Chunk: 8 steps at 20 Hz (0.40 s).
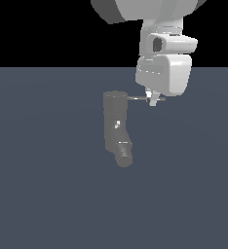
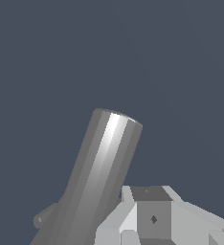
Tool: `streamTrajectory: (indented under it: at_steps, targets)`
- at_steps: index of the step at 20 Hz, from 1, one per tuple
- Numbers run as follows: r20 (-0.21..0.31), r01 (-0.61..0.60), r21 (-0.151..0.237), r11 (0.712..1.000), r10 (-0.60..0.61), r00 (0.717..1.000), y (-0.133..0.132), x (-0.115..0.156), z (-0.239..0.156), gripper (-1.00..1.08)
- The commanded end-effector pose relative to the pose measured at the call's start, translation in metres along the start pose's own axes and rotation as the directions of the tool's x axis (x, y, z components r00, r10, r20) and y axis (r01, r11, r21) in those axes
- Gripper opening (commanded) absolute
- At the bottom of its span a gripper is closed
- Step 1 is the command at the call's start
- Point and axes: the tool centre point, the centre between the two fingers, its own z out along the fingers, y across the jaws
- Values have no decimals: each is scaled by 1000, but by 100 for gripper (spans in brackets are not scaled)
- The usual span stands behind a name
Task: Turn on the faucet by rotating a designated handle.
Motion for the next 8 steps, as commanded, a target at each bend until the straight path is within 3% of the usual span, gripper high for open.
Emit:
streamTrajectory:
  at_steps: [1,8]
  targets:
    - [-2,-24,2,1000,24,1000,-3,19,0,-100]
    - [-2,-29,2,1000,29,1000,-17,36,0,-100]
